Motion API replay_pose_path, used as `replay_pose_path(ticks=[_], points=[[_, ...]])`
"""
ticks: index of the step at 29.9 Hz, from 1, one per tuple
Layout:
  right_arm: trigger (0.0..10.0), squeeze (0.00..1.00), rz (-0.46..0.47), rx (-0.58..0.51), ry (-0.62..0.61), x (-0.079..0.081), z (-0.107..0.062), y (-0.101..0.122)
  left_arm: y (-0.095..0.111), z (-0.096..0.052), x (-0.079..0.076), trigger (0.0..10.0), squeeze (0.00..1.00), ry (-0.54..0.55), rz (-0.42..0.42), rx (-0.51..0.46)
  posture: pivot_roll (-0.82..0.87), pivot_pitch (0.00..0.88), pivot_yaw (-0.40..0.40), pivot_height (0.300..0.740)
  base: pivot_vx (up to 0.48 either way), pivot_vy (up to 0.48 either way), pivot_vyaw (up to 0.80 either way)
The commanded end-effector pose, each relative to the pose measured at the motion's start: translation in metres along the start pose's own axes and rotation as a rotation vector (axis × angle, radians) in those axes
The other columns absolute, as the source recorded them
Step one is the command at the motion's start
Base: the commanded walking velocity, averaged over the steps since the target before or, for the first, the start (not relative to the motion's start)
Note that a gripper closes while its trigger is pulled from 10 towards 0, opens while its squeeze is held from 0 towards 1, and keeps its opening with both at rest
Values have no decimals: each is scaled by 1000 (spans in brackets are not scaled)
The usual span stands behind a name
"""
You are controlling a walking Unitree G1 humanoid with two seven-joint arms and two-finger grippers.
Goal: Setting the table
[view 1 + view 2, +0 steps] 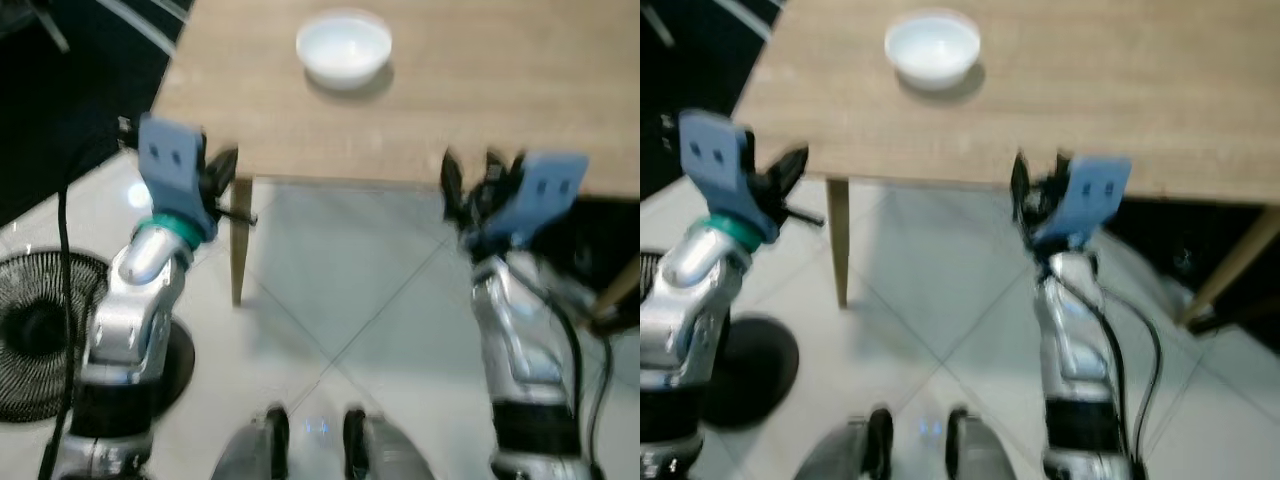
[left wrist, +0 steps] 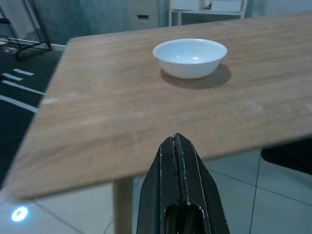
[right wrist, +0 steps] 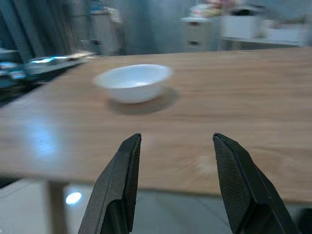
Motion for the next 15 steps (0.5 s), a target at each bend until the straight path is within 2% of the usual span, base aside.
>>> replay_pose_path(ticks=[1,15], points=[[10000,0,-7,7,-13,-3,-3,-3,-7,-3,1,10000,0,6,-6,17,-8,146,103,740,-315,0,0],[10000,0,-14,1,-21,-6,-3,-1,-6,-1,1,10000,0,2,-8,12,-13,143,105,740,-307,0,0]])
Point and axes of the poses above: a point about 5 cm out from each wrist's last joint towards the gripper, its own z axis pointing out of the wrist towards the gripper, its own y axis along the axis of the wrist's last joint, x = y × z, the point moved 3 cm from there along z, pointing out of the wrist towards the gripper, and after that the axes turned 11 degrees about z, right-handed, at the moved point
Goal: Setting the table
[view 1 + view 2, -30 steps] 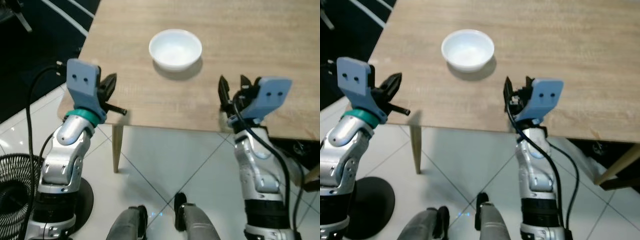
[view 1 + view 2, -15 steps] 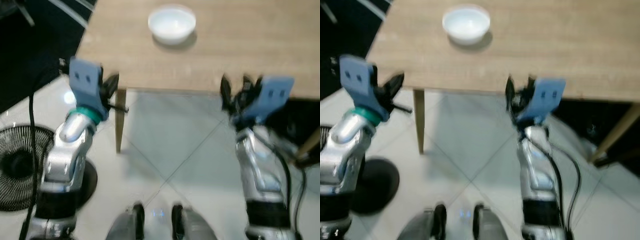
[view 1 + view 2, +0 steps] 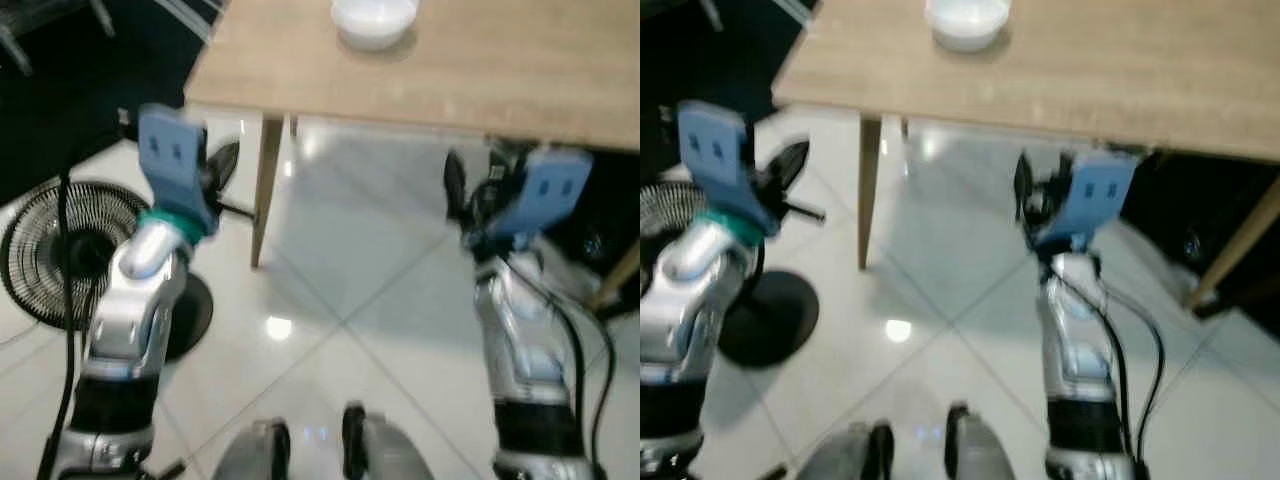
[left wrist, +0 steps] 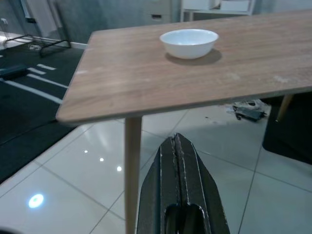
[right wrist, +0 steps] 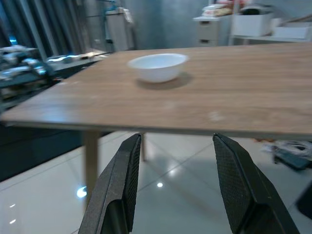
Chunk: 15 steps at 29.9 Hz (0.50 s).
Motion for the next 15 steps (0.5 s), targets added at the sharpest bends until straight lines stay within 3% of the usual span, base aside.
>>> replay_pose_path(ticks=[1,13,15], points=[[10000,0,-10,6,-2,-1,-2,-2,-6,-3,0,10000,0,2,-7,20,-12,143,106,740,-289,0,0],[10000,0,-11,3,-5,-3,-3,-1,-6,-3,0,10000,0,1,-9,18,-15,147,104,740,-276,0,0],[10000,0,-12,3,-6,-3,-3,-1,-6,-3,0,10000,0,1,-11,19,-15,147,104,740,0,0,0]])
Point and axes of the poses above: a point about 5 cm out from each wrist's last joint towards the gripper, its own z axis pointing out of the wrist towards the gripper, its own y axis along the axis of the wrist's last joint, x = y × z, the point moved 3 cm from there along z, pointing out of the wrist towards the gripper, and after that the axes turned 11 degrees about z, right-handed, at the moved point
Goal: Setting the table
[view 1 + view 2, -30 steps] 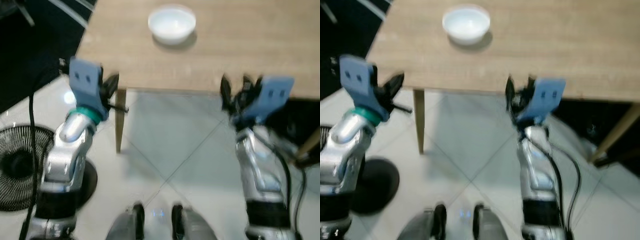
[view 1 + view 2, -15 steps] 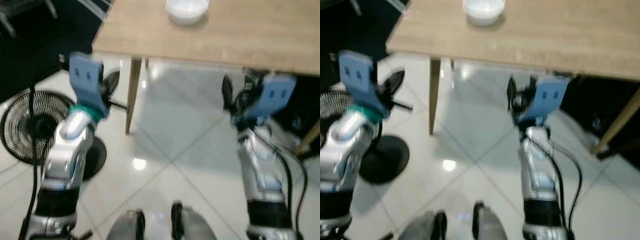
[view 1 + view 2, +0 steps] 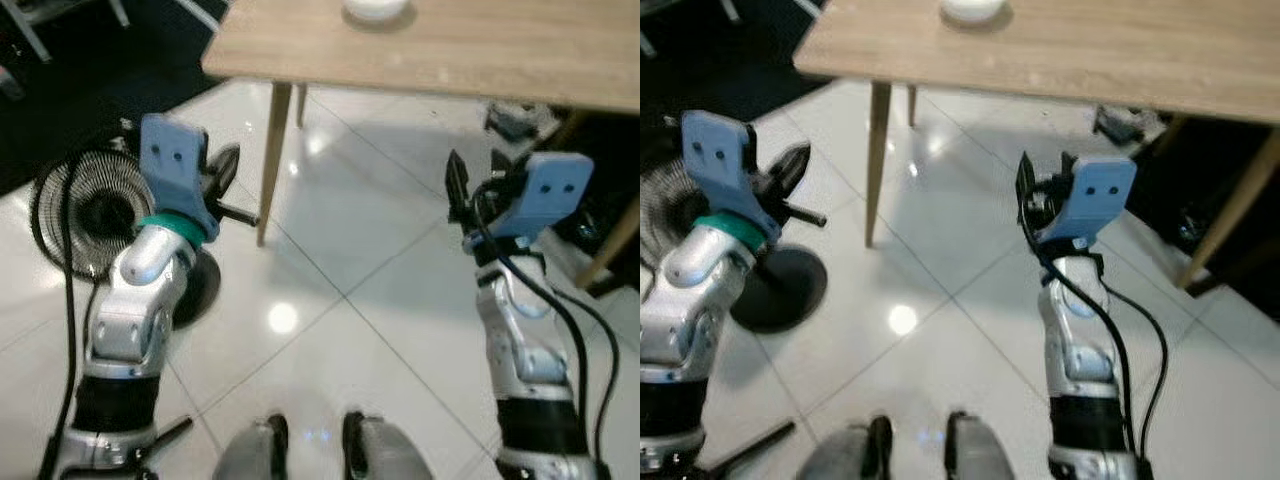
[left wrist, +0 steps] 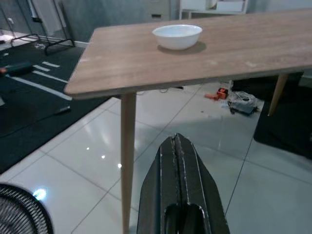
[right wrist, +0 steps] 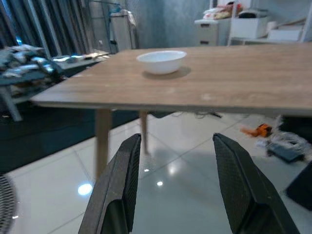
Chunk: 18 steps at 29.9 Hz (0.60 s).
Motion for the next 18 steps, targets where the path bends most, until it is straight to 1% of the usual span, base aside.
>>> replay_pose_path(ticks=[1,4,6,9,18], points=[[10000,0,-9,8,2,-1,-3,-2,-7,-3,1,10000,0,8,-10,24,-16,148,103,740,0,0,0],[10000,0,-5,10,-3,-1,-3,-2,-8,-3,2,10000,0,12,-17,27,-15,148,104,740,0,0,0],[10000,0,-1,12,-8,-2,-3,-3,-8,-2,2,10000,0,13,-22,30,-15,149,104,740,0,0,-631],[10000,0,10,14,-15,-3,-3,-2,-8,-2,1,10000,0,6,-23,34,-16,150,105,740,0,0,-800],[10000,0,7,15,-14,-3,-3,-2,-9,-1,-1,10000,0,0,-18,39,-17,152,104,740,0,0,-800]])
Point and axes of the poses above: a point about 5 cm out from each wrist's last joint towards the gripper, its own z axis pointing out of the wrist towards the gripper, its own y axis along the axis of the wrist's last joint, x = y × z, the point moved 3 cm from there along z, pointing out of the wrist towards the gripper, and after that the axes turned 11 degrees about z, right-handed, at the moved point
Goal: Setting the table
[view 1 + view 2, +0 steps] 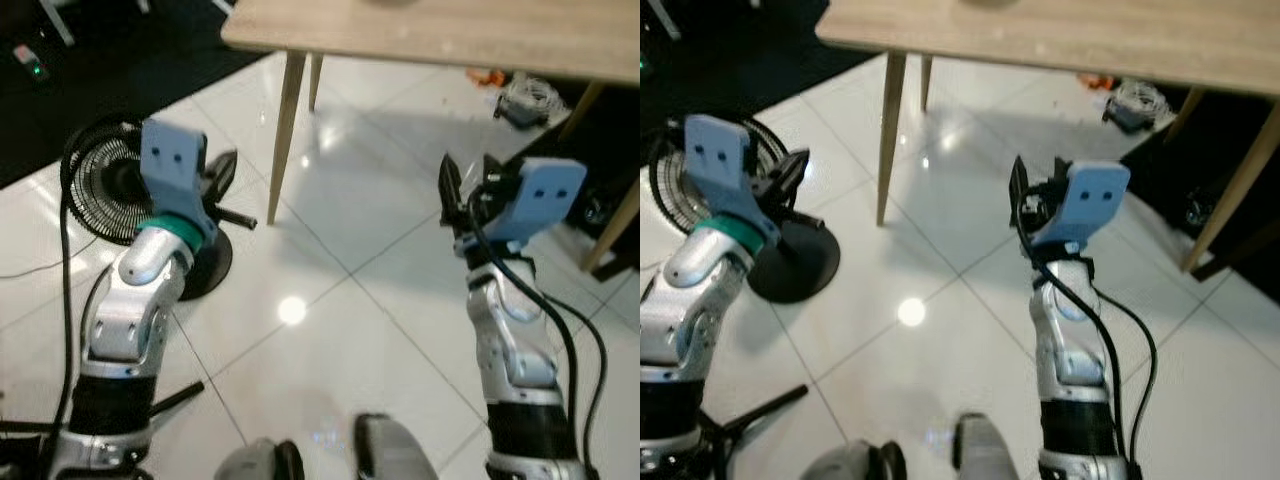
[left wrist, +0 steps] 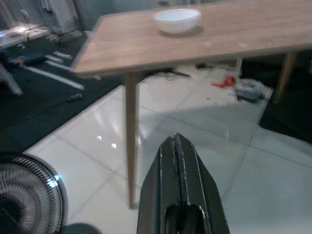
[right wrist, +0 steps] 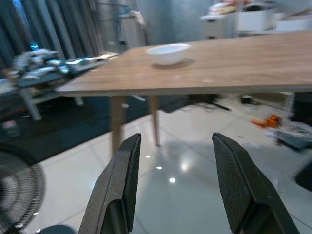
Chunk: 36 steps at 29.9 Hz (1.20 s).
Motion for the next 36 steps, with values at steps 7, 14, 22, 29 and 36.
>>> replay_pose_path(ticks=[7,14,22,29,36], points=[[10000,0,-6,10,-31,-9,-3,-1,-2,0,-8,10000,0,-30,-2,5,-16,147,105,740,0,0,-800],[10000,0,-7,10,-30,-9,-3,-2,-2,0,-8,10000,0,-34,5,8,-18,142,106,740,0,0,-800],[10000,0,-10,17,-30,-10,-4,-3,-6,2,-8,10000,0,-46,31,18,-19,140,106,740,0,0,-800],[10000,0,-25,94,-31,-13,-14,-27,-34,-3,-7,10000,0,-57,77,93,-20,139,104,740,0,0,-800],[10000,0,-22,120,-33,-13,-19,-34,-44,-8,-11,10000,0,-71,71,119,-20,148,102,740,0,0,-800]])
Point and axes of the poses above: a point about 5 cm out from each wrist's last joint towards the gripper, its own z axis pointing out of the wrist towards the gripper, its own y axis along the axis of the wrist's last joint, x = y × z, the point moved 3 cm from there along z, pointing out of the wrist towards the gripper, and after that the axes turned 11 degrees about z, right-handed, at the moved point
